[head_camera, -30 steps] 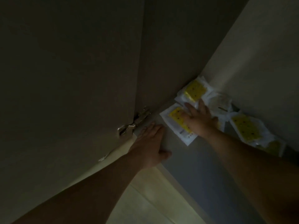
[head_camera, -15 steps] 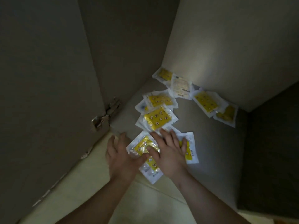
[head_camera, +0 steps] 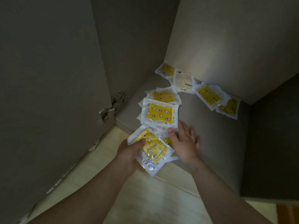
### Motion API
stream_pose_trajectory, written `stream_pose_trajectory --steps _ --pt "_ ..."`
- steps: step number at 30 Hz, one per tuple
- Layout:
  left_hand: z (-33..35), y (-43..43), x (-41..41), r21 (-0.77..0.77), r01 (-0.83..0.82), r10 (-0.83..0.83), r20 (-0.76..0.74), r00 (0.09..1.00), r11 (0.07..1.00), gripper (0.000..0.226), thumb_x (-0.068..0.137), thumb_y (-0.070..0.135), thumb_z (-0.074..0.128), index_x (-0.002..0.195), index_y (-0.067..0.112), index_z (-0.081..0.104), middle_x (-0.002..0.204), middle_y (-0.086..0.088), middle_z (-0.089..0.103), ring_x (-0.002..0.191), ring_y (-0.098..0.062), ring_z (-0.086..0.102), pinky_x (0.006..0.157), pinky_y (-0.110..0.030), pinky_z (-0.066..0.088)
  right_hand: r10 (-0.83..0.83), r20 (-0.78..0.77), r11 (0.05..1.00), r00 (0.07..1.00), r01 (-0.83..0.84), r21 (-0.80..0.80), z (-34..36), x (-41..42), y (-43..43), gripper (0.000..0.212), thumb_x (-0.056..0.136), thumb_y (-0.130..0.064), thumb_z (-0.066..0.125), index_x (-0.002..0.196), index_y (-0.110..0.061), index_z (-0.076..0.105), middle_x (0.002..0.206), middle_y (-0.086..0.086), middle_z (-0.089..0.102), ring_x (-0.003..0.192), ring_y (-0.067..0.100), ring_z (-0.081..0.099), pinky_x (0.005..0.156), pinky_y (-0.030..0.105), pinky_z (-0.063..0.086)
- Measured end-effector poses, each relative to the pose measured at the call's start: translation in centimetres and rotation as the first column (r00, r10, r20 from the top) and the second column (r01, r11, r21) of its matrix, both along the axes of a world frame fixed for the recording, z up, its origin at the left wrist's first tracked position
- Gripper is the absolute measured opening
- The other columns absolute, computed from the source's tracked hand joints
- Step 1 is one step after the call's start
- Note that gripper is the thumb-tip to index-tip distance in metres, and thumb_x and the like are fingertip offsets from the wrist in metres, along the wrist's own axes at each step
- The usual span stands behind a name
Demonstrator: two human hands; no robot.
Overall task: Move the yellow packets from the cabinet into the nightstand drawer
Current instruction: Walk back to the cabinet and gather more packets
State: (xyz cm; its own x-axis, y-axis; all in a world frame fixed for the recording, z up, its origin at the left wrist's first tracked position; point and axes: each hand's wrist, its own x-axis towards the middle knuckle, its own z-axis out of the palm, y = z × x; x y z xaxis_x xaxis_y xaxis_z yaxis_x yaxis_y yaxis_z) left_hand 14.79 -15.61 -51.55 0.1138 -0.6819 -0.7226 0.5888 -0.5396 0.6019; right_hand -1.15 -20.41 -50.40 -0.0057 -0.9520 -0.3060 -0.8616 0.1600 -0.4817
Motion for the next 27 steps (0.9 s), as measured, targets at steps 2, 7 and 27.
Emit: stream_pose_trajectory --steps 2,7,27 --pt "0.1 -0.1 -0.2 -0.024 0.038 -0.04 -0.062 0.997 0.999 0.031 0.089 0.002 0.057 0.119 -0.003 0.058 0.115 -0.025 0.064 0.105 -0.041 0.062 0.094 -0.053 0.047 -0.004 0.069 0.999 0.998 0.007 -0.037 -0.5 0.5 0.7 0.061 0.095 -0.054 0.032 0.149 -0.029 0.018 0.157 -0.01 0.015 0.146 0.015 -0.006 0.115 0.042 -0.011" --pt "0.4 0.1 -1.1 -0.024 0.112 -0.114 -0.11 0.987 0.993 0.034 0.084 -0.002 0.063 0.117 0.001 0.06 0.111 -0.023 0.067 0.099 -0.038 0.065 0.077 -0.046 0.057 -0.139 0.418 0.977 0.898 0.193 -0.091 -0.6 2.7 1.1 0.061 0.072 -0.056 0.053 0.127 -0.029 0.046 0.121 -0.007 0.061 0.121 0.02 0.052 0.106 0.049 0.035" --pt "1.2 3.9 4.7 -0.014 0.183 -0.181 -0.207 0.961 0.983 0.021 0.091 -0.001 0.049 0.108 0.004 0.061 0.093 -0.018 0.072 0.073 -0.029 0.072 0.057 -0.041 0.059 -0.373 0.439 0.928 0.818 0.336 0.163 1.2 2.3 5.1 0.017 0.089 -0.012 0.046 0.076 -0.007 0.056 0.072 0.007 0.056 0.072 0.024 0.049 0.067 0.031 0.037"
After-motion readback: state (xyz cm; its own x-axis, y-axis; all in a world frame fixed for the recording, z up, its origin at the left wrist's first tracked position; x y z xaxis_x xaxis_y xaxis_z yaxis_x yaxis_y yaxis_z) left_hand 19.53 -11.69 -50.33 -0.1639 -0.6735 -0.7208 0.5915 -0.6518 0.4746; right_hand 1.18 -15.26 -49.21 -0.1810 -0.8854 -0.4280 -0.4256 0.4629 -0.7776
